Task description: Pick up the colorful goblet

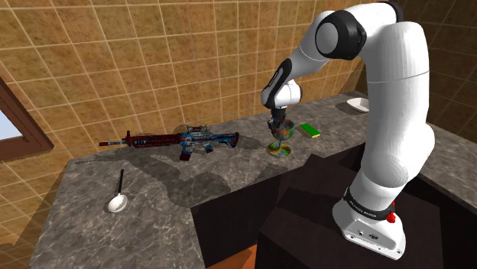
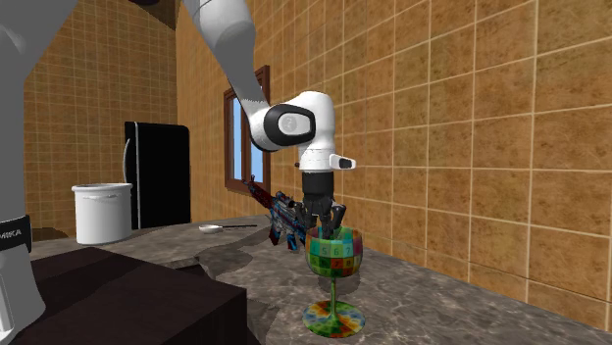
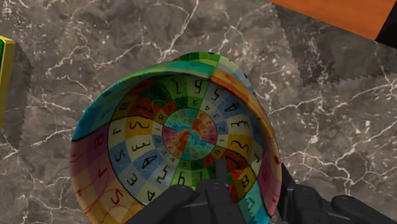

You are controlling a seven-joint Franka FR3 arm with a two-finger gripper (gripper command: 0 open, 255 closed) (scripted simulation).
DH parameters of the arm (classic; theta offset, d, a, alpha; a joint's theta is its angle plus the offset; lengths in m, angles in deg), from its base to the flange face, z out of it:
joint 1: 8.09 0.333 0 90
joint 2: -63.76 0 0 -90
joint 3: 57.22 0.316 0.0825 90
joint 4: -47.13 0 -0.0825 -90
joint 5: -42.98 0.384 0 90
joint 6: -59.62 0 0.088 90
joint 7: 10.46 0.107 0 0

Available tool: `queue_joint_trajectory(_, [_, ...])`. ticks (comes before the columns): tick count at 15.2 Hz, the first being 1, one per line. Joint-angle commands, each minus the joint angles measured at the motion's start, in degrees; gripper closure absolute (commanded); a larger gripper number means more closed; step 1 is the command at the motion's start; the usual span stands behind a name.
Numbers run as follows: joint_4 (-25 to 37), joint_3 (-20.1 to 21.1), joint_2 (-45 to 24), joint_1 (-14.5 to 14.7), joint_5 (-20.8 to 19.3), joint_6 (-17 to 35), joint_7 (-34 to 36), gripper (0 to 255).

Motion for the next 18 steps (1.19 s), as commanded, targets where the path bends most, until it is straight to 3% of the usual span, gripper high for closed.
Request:
queue_joint_trajectory(1, [-0.01, 0.03, -0.07, -0.02, 0.04, 0.07, -0.02, 255])
queue_joint_trajectory(8, [-0.01, 0.03, -0.06, 0.02, 0.03, 0.07, 0.03, 255])
queue_joint_trajectory(18, [-0.51, -2.66, 6.76, 2.03, -3.84, -6.01, 2.68, 255])
